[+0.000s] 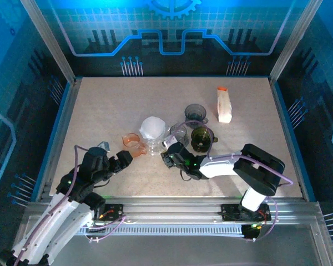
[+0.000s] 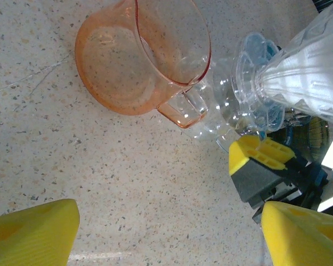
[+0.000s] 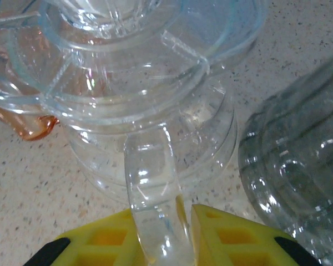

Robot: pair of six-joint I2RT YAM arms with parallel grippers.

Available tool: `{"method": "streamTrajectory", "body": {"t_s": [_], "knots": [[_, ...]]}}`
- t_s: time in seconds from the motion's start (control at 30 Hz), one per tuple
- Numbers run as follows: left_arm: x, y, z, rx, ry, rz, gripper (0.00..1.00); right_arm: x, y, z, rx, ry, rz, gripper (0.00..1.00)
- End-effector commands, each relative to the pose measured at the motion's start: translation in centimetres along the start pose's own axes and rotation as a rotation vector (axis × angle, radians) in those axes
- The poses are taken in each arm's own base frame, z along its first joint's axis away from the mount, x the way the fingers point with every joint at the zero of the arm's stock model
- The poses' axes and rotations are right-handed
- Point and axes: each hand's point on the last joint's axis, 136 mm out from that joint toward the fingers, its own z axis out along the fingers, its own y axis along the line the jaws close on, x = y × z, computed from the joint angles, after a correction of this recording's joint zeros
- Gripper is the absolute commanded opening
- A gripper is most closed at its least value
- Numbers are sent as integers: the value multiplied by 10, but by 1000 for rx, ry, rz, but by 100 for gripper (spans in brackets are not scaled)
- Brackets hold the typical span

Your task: Place the coffee filter in the dripper

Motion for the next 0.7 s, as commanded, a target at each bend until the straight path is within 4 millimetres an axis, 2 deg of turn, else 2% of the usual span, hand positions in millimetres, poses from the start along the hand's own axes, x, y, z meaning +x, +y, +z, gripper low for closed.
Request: {"method": "streamTrajectory", "body": {"t_s": [0.0, 0.23, 0.27, 0.3, 0.67], "knots": [[4, 7, 2, -14, 11, -31, 86, -22, -4, 11, 36, -57, 39, 26], [6, 10, 4, -21, 18, -36, 86, -36, -4, 34, 52, -64, 47, 26], [6, 10, 4, -23, 20, -36, 86, -32, -6, 38, 60, -54, 47, 26], [7, 11, 4, -23, 20, -39, 86, -42, -4, 41, 57, -69, 51, 26], [8, 13, 6, -27, 23, -46, 86, -65, -16, 75, 75, -73, 53, 26]]}}
